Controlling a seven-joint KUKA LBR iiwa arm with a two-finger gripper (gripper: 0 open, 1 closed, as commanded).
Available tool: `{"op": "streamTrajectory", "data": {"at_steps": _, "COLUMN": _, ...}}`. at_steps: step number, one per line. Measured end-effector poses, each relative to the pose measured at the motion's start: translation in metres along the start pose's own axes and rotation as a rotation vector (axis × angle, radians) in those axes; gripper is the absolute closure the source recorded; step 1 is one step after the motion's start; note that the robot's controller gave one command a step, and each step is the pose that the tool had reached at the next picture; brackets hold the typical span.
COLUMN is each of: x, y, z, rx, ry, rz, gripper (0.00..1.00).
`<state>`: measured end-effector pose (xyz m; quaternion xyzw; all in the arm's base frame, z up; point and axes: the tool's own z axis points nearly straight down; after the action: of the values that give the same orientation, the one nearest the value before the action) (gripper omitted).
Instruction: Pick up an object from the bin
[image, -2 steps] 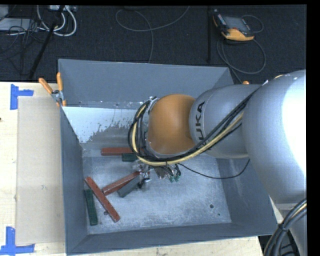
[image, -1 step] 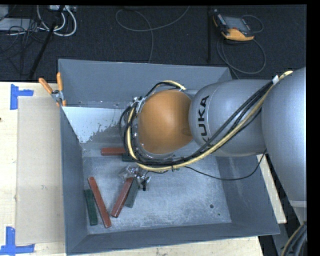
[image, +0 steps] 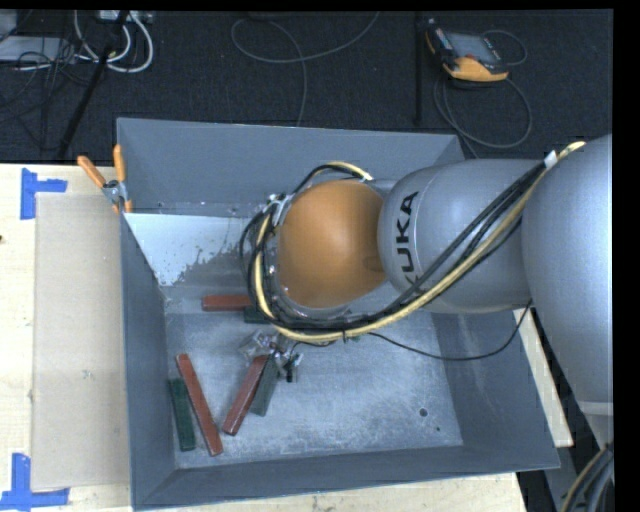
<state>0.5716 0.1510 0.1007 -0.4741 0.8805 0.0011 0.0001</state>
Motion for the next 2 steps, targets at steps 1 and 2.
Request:
{"op": "streamTrajectory", "data": {"at_steps": 1, "x": 0.0002, "y": -0.0001, "z": 0.0001, "rx": 0.000, "ry": 0.000, "rz": 0.002, "gripper": 1.00}}
{"op": "streamTrajectory", "data": {"at_steps": 2, "x": 0.0001, "y": 0.0000, "z": 0.0001, "rx": 0.000, "ry": 0.001, "rz": 0.003, "gripper": 1.00}}
